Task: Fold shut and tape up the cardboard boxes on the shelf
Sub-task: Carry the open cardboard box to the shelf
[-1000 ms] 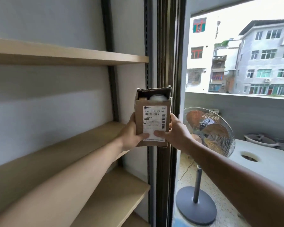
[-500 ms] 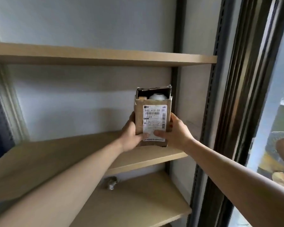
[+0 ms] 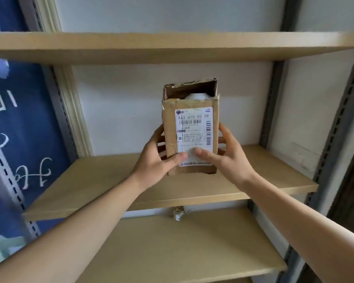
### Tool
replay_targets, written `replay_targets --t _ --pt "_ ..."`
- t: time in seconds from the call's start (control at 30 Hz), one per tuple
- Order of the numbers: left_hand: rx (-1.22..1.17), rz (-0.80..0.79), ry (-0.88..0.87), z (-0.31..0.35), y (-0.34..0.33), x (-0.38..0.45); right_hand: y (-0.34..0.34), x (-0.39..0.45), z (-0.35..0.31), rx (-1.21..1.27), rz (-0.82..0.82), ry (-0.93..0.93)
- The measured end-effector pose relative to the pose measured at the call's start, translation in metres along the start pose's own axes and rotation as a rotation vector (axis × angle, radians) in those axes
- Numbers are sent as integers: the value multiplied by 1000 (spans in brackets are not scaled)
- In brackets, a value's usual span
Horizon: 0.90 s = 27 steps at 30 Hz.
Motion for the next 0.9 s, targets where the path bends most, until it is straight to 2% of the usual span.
replay_targets --t 0.23,0.63,0.9 --pt "-104 70 -29 -6 18 -15 -22 -13 5 141 2 31" --pt "-126 271 -36 -19 -32 -54 7 -24 42 241 -141 77" --pt "-242 221 -92 -70 -42 -88 -10 -65 77 328 -110 198"
Point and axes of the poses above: each hand's wrist, its own x-axis towards the middle knuckle, its own y-axis out of the back of the hand, z = x × y, the point moved 2 cm from there along x, towards the middle knuckle, and after that the axes turned 7 degrees about z, right-handed, at the moved point
